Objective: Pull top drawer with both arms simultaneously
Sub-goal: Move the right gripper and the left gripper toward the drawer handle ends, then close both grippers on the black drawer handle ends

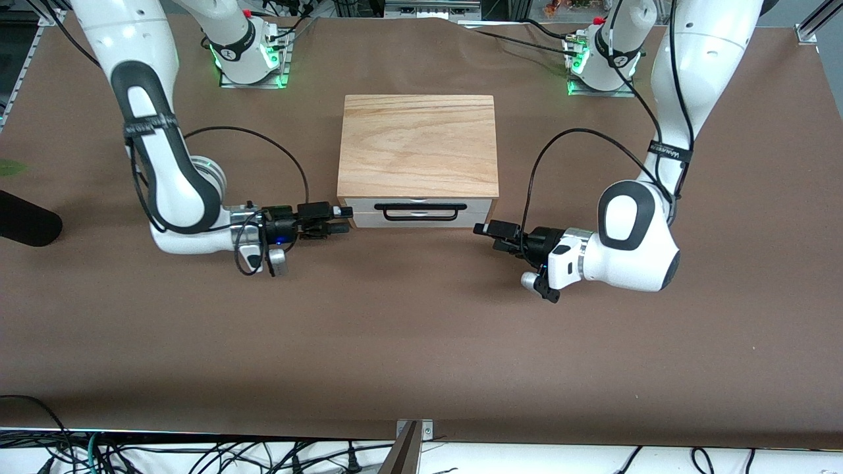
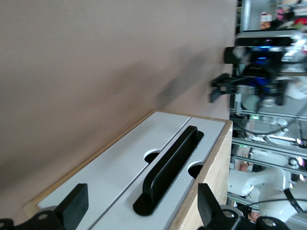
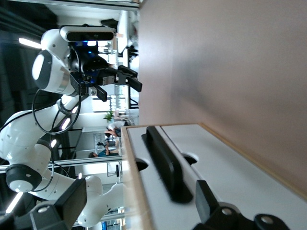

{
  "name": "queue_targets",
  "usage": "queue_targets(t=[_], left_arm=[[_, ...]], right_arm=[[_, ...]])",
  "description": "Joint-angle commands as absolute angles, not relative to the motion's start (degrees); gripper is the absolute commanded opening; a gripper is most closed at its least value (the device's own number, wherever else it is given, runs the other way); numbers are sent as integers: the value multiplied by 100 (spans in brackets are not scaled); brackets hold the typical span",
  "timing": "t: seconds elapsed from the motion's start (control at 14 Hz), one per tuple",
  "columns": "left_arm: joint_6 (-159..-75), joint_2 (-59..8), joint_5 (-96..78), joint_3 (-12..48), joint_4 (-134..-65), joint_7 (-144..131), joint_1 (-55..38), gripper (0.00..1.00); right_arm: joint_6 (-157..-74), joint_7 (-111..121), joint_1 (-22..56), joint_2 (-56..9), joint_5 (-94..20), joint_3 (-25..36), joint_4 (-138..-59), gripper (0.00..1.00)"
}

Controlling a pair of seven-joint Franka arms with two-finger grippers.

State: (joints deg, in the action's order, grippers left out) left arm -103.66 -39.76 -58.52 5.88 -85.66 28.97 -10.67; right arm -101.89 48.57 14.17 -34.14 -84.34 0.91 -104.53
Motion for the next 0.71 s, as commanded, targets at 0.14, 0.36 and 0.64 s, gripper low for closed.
queue_targets(t=[0.14,0.36,0.64], left_arm=[[-10485,-3990,-7362,571,-9367,4497,-1107,100],[-10564,-4017,-7961,571,-9746,5166,-1230,100],[-10661,-4008,-8489,589,-10080,5589,-1371,100]], right_arm=[[-10134,5449,1459,-3595,-8973,-61,-10608,94],[-10177,5668,1538,-3691,-9009,-88,-10626,90],[-10151,6047,1757,-3841,-9552,-97,-10775,68]])
